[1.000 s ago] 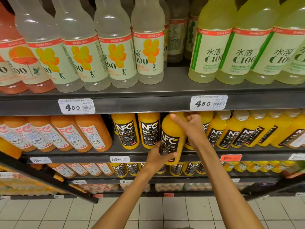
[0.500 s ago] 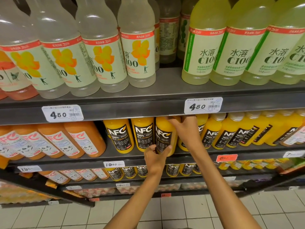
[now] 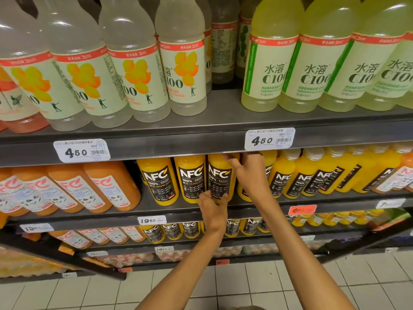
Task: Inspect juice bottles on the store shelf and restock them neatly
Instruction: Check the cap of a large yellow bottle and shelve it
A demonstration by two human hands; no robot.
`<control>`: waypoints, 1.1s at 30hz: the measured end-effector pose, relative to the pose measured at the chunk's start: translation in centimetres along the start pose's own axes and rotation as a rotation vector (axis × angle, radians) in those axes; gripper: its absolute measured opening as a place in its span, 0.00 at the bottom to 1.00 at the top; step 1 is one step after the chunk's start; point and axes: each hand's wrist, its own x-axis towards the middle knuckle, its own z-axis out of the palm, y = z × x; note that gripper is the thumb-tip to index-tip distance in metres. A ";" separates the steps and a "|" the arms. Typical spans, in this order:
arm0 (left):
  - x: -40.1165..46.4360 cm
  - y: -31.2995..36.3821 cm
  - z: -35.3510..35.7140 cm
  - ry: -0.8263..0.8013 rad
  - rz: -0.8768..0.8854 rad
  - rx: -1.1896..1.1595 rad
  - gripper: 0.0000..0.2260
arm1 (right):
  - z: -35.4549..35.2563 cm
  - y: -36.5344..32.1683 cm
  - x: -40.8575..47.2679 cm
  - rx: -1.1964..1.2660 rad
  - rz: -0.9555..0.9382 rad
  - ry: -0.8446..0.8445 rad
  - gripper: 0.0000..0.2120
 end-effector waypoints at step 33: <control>-5.2 -2.3 0.5 -0.447 0.247 0.155 0.39 | -5.1 3.7 -1.4 0.163 -0.003 0.143 0.17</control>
